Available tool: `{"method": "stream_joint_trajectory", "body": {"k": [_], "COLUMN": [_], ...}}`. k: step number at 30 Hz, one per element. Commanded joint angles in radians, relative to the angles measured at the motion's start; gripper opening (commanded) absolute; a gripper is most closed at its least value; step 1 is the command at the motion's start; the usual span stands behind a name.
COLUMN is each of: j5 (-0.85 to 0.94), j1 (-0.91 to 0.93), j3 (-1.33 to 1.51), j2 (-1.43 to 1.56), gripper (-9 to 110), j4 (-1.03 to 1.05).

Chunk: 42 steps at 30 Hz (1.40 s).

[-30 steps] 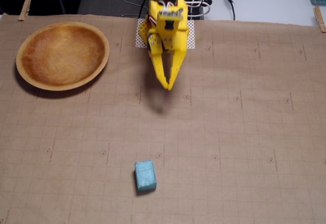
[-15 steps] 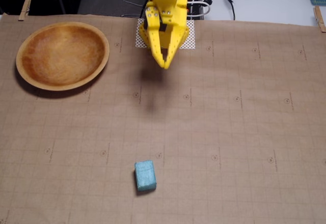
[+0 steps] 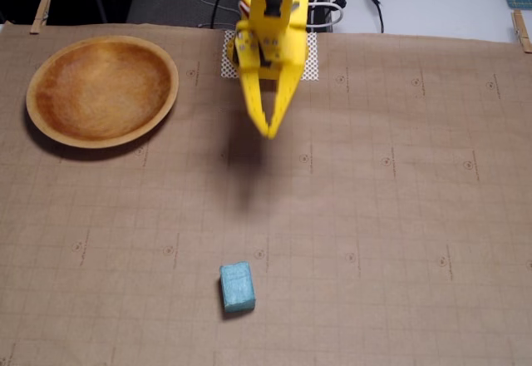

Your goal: Grasp a blue block and put it in the bowl.

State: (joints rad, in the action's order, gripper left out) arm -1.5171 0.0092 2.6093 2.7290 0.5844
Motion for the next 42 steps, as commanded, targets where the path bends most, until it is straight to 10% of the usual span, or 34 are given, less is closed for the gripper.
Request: {"method": "stream_joint_trajectory", "body": {"k": [1, 27, 42], "j5": [-0.002, 0.009, -0.002], "j1": [-0.003, 0.028, 0.038], "j3": [-0.058, 0.272, 0.261], "j2": [-0.107, -0.726, -0.808], "gripper": [-2, -1, 47], "j4": [-0.19, -1.051, -1.092]}}
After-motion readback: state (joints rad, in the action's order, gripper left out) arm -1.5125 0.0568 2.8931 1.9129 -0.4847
